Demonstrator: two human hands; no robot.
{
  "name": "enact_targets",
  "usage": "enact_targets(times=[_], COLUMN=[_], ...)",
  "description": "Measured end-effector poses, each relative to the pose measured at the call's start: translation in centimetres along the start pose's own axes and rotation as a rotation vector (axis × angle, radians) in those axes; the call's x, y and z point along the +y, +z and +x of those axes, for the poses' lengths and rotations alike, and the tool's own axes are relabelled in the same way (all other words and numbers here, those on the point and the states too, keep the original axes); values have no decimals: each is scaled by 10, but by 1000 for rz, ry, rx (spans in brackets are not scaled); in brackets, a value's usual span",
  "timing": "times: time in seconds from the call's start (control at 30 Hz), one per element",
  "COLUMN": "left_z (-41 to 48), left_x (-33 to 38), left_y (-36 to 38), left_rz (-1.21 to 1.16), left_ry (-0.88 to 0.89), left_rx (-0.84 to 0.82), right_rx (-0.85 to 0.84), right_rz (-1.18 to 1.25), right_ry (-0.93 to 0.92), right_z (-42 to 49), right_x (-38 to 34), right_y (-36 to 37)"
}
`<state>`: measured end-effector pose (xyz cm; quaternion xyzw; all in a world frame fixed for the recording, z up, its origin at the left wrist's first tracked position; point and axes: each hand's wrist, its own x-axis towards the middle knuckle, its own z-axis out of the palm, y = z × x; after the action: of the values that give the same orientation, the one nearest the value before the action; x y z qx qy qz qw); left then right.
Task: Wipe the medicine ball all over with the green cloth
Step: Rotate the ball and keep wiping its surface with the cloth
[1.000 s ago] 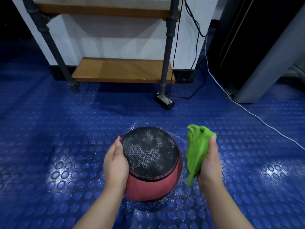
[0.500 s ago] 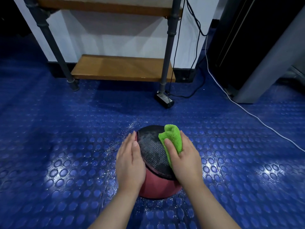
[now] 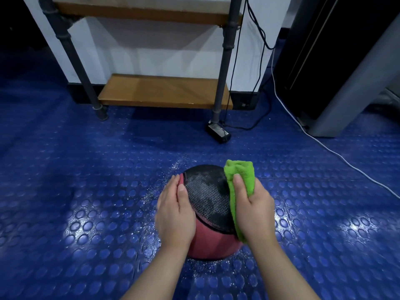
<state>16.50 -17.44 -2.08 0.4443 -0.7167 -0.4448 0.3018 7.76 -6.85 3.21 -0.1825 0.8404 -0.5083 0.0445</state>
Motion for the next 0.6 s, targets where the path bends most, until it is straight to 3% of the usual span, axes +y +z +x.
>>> enact_targets(times=[0.07, 0.13, 0.23, 0.6], left_z=[3, 7, 7, 7], left_x=[0, -3, -5, -1], left_y=[1, 2, 4, 9], left_rz=[-4, -25, -42, -58], left_ry=[22, 33, 31, -2], left_rx=[1, 0, 4, 40], right_rx=[-64, -168, -112, 32], right_rz=[-63, -298, -523, -311], right_ry=[-146, -212, -260, -330], right_z=[-14, -23, -23, -7], right_x=[-6, -5, 0, 14], right_y=[9, 23, 32, 32])
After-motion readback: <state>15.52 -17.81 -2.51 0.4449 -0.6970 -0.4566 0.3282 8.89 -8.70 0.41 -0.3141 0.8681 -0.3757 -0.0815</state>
